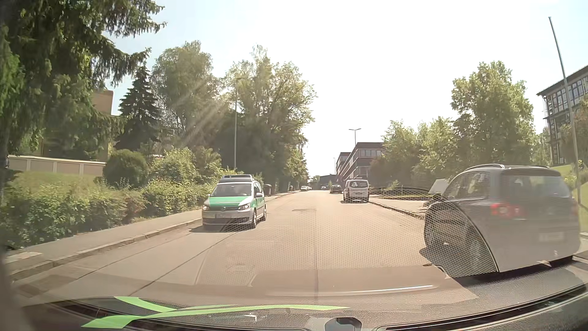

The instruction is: Follow the waypoints while adhering to traffic rules and regulations

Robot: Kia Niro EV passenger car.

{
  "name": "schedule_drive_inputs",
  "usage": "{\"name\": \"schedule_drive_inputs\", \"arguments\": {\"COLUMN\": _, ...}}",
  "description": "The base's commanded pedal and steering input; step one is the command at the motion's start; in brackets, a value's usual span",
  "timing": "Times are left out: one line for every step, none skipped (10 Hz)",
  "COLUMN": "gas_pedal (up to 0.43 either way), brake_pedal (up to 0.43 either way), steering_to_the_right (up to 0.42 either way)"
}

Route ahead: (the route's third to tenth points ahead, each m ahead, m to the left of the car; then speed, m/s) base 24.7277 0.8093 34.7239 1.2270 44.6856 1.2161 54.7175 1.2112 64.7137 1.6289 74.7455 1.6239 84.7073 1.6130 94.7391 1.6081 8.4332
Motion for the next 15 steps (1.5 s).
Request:
{"name": "schedule_drive_inputs", "arguments": {"gas_pedal": 0.209, "brake_pedal": 0.000, "steering_to_the_right": -0.004}}
{"name": "schedule_drive_inputs", "arguments": {"gas_pedal": 0.220, "brake_pedal": 0.000, "steering_to_the_right": -0.004}}
{"name": "schedule_drive_inputs", "arguments": {"gas_pedal": 0.220, "brake_pedal": 0.000, "steering_to_the_right": -0.004}}
{"name": "schedule_drive_inputs", "arguments": {"gas_pedal": 0.220, "brake_pedal": 0.000, "steering_to_the_right": -0.004}}
{"name": "schedule_drive_inputs", "arguments": {"gas_pedal": 0.220, "brake_pedal": 0.000, "steering_to_the_right": -0.004}}
{"name": "schedule_drive_inputs", "arguments": {"gas_pedal": 0.220, "brake_pedal": 0.000, "steering_to_the_right": -0.004}}
{"name": "schedule_drive_inputs", "arguments": {"gas_pedal": 0.220, "brake_pedal": 0.000, "steering_to_the_right": -0.004}}
{"name": "schedule_drive_inputs", "arguments": {"gas_pedal": 0.220, "brake_pedal": 0.000, "steering_to_the_right": -0.004}}
{"name": "schedule_drive_inputs", "arguments": {"gas_pedal": 0.220, "brake_pedal": 0.000, "steering_to_the_right": -0.004}}
{"name": "schedule_drive_inputs", "arguments": {"gas_pedal": 0.220, "brake_pedal": 0.000, "steering_to_the_right": -0.004}}
{"name": "schedule_drive_inputs", "arguments": {"gas_pedal": 0.220, "brake_pedal": 0.000, "steering_to_the_right": -0.004}}
{"name": "schedule_drive_inputs", "arguments": {"gas_pedal": 0.220, "brake_pedal": 0.000, "steering_to_the_right": -0.004}}
{"name": "schedule_drive_inputs", "arguments": {"gas_pedal": 0.220, "brake_pedal": 0.000, "steering_to_the_right": -0.004}}
{"name": "schedule_drive_inputs", "arguments": {"gas_pedal": 0.220, "brake_pedal": 0.000, "steering_to_the_right": -0.004}}
{"name": "schedule_drive_inputs", "arguments": {"gas_pedal": 0.220, "brake_pedal": 0.000, "steering_to_the_right": -0.004}}
